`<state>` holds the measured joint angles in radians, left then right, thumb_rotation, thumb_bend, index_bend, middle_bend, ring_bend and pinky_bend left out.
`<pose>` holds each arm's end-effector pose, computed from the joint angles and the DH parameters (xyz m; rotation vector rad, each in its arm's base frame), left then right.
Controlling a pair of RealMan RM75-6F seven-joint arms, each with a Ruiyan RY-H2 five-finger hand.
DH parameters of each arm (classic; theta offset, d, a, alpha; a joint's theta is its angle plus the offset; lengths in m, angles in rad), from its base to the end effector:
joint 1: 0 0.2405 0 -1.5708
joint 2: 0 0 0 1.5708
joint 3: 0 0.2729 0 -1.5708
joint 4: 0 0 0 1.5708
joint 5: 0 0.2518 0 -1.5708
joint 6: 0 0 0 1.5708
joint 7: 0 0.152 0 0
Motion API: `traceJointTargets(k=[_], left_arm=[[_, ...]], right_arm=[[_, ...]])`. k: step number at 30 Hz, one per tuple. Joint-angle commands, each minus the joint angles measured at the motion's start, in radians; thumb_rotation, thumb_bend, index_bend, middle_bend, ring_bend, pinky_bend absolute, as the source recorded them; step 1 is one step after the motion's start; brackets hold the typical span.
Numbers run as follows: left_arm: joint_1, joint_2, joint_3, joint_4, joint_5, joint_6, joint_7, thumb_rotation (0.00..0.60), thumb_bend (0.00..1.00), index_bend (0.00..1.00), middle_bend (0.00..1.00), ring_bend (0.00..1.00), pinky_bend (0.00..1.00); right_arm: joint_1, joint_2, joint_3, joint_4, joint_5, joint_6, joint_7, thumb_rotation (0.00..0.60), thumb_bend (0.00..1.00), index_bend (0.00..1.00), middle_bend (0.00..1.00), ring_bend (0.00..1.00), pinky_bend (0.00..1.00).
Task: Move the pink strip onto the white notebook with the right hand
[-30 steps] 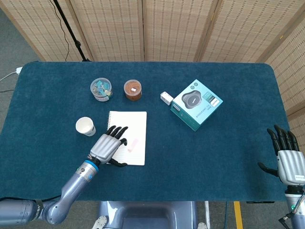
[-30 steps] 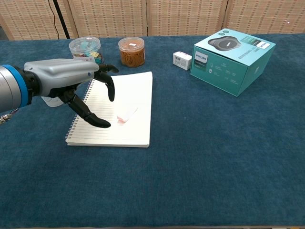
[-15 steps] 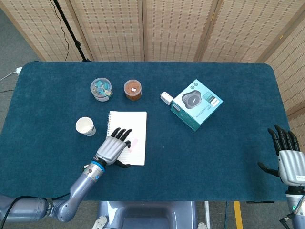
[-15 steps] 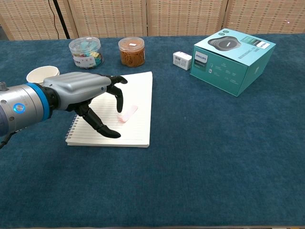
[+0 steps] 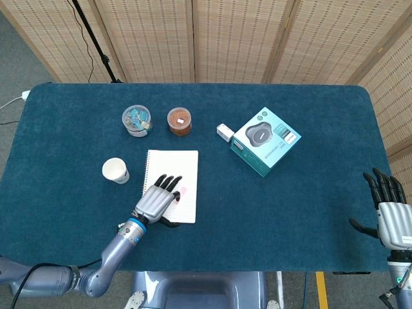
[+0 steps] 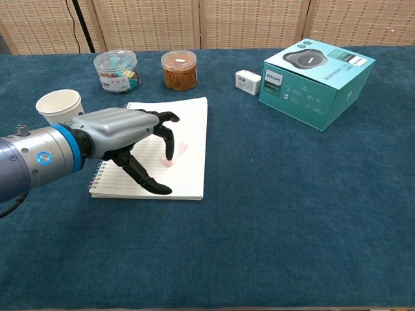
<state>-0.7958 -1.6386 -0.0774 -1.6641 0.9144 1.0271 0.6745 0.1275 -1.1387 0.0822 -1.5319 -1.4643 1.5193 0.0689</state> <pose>-0.1167 0.3032 -0.1079 -2.0463 -0.9307 -0.7699 -0.3496 -0.2179 0.1428 1.3276 -0.8470 0.9758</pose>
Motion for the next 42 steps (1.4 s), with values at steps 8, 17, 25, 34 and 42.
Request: traceJointTargets(k=[8, 17, 25, 34, 42], left_arm=[[0.003, 0.005, 0.011, -0.025, -0.012, 0.028, 0.039, 0.341, 0.00, 0.41, 0.00, 0.00, 0.00], [-0.003, 0.003, 0.017, -0.028, -0.056, 0.034, 0.074, 0.340, 0.00, 0.41, 0.00, 0.00, 0.00], [-0.003, 0.004, 0.022, -0.036, -0.058, 0.041, 0.081, 0.340, 0.00, 0.42, 0.00, 0.00, 0.00], [0.000, 0.002, 0.032, -0.038, -0.077, 0.067, 0.112, 0.339, 0.00, 0.42, 0.00, 0.00, 0.00], [-0.004, -0.004, 0.029, -0.030, -0.076, 0.067, 0.114, 0.341, 0.00, 0.42, 0.00, 0.00, 0.00]], right_arm=[[-0.003, 0.003, 0.004, -0.007, -0.007, -0.005, 0.009, 0.600, 0.00, 0.00, 0.00, 0.00, 0.00], [-0.007, 0.006, 0.006, -0.013, -0.012, -0.007, 0.013, 0.600, 0.00, 0.00, 0.00, 0.00, 0.00], [-0.008, 0.006, 0.008, -0.016, -0.016, -0.011, 0.012, 0.600, 0.00, 0.00, 0.00, 0.00, 0.00], [-0.010, 0.008, 0.010, -0.019, -0.019, -0.014, 0.016, 0.600, 0.00, 0.00, 0.00, 0.00, 0.00], [-0.011, 0.008, 0.009, -0.020, -0.023, -0.017, 0.013, 0.600, 0.00, 0.00, 0.00, 0.00, 0.00]])
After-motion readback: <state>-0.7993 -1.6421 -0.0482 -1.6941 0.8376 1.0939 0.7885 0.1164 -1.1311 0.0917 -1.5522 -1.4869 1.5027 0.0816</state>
